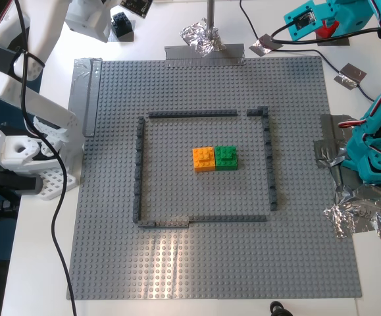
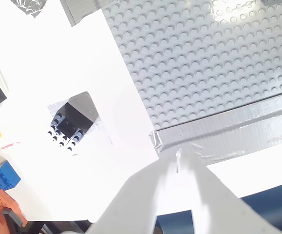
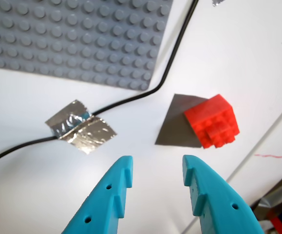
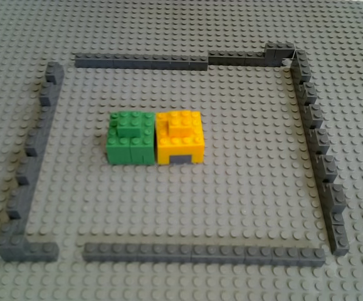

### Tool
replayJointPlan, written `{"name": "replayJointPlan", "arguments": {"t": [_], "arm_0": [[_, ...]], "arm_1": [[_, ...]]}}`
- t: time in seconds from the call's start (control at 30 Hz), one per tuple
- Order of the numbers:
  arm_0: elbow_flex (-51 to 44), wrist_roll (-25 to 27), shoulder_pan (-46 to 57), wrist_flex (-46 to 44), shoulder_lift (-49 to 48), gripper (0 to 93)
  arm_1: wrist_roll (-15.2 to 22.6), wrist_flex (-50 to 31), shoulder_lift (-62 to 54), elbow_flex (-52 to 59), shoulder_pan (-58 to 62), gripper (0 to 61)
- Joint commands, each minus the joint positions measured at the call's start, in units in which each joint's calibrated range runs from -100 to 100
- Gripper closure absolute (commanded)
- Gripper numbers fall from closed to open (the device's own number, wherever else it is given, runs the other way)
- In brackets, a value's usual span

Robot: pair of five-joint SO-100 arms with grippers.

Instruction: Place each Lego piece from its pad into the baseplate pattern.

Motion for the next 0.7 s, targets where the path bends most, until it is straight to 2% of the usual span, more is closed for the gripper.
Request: {"name": "replayJointPlan", "arguments": {"t": [0.0,0.37,0.53,0.67], "arm_0": [[0.4,0.0,0.8,0.4,-4.1,69.9],[0.5,0.0,1.0,0.4,-4.1,70.0],[-0.1,0.3,1.1,0.3,-4.0,70.0],[-0.2,0.4,1.1,-0.2,-2.6,70.0]], "arm_1": [[4.8,6.2,2.0,8.1,2.9,61.3],[4.7,6.5,1.2,8.6,2.8,61.3],[5.3,6.7,2.3,4.8,2.2,61.3],[8.9,7.2,4.2,-4.0,2.3,61.3]]}}
